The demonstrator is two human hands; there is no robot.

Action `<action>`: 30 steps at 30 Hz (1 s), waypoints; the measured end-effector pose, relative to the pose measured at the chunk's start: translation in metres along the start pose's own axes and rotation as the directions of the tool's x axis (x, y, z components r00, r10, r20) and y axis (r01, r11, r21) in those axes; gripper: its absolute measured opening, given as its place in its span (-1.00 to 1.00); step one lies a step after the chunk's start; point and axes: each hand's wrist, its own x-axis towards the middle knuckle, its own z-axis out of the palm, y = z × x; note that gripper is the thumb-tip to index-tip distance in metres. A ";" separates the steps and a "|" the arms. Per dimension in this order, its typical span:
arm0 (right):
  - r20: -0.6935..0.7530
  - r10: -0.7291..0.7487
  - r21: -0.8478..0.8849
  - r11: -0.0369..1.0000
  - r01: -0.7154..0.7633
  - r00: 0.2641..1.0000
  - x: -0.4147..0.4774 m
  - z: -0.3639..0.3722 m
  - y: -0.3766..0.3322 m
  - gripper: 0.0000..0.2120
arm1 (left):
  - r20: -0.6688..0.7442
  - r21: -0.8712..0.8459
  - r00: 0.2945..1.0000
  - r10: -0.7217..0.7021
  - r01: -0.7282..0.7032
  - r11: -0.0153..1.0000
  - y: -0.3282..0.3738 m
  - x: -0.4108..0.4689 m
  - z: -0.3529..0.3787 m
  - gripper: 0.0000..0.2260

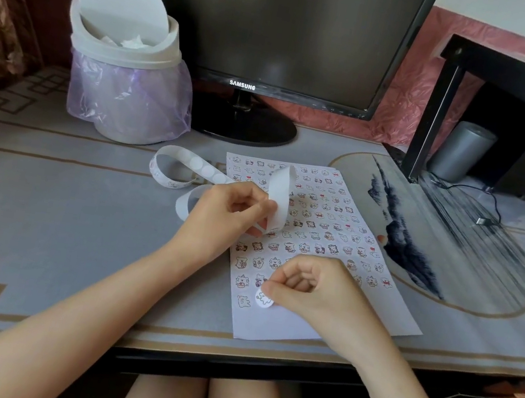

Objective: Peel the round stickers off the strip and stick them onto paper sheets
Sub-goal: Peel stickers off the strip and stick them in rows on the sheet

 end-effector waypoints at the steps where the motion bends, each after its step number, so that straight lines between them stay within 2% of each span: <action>1: -0.003 0.003 -0.011 1.000 -0.003 1.000 0.000 0.000 0.000 -0.92 | 0.002 0.002 1.000 0.001 -0.001 1.000 0.000 0.000 0.000 -0.86; 30: -0.077 -0.039 -0.121 0.992 0.030 0.996 -0.001 0.008 0.004 -0.91 | 0.005 0.043 1.000 0.022 -0.022 0.999 -0.004 0.001 0.000 -0.86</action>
